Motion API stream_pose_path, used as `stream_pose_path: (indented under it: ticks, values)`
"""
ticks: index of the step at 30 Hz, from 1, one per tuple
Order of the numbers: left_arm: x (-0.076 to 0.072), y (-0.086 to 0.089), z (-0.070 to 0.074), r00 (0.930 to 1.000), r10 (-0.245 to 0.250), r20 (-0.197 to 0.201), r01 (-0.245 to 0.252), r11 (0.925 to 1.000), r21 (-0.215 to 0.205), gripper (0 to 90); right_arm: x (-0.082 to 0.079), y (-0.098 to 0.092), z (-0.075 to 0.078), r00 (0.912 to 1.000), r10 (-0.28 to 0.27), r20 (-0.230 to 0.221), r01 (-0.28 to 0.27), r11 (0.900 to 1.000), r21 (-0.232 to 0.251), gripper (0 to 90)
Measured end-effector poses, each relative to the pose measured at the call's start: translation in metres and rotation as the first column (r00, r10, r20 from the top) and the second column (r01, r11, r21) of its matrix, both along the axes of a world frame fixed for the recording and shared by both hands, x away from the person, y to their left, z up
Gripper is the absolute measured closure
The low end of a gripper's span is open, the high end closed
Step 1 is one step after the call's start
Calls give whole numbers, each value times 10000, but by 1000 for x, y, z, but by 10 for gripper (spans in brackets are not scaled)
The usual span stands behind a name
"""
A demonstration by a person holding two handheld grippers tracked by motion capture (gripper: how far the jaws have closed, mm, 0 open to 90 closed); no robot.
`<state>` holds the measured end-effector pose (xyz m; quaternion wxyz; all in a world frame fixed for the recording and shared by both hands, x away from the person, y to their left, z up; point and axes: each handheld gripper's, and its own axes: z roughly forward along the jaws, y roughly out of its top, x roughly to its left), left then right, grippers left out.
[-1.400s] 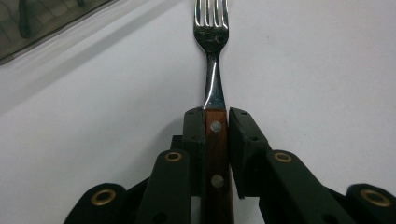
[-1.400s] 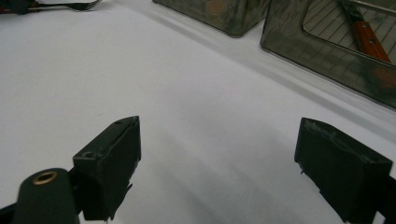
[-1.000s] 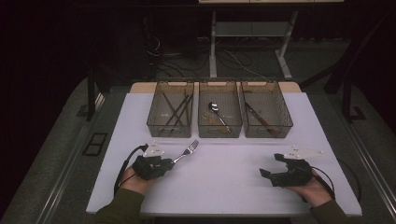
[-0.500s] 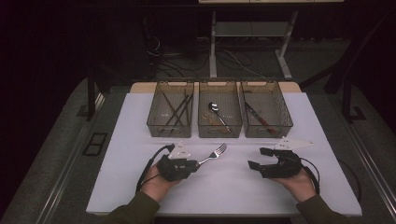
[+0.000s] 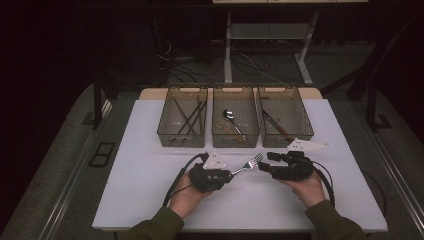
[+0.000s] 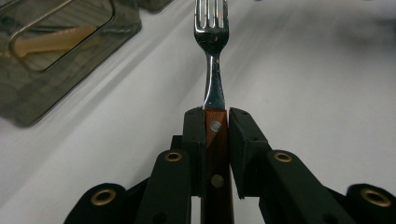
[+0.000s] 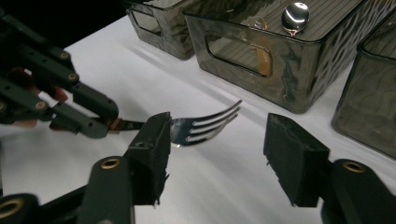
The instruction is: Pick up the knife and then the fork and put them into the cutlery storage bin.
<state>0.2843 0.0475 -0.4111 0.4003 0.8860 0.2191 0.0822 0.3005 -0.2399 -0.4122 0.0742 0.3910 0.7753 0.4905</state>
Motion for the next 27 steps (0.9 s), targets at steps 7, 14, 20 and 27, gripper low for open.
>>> stream_pose_path:
  ticks: [7,14,20,27]
  values:
    - [-4,-1,0,10000,64,74,-62,9999,-161,769,8,4,-6,9993,51,-381,-38,9994,344,535]
    - [-3,1,1,9998,135,153,-131,9996,-268,768,13,9,-10,9974,339,-630,-290,9966,772,662]
    - [-2,2,-1,9999,71,90,-70,9999,-107,769,15,10,-8,9977,405,-550,-329,9905,1336,770]
    - [0,4,-1,9998,175,108,-174,9998,-96,765,18,15,2,9980,630,-86,-610,9863,1534,839]
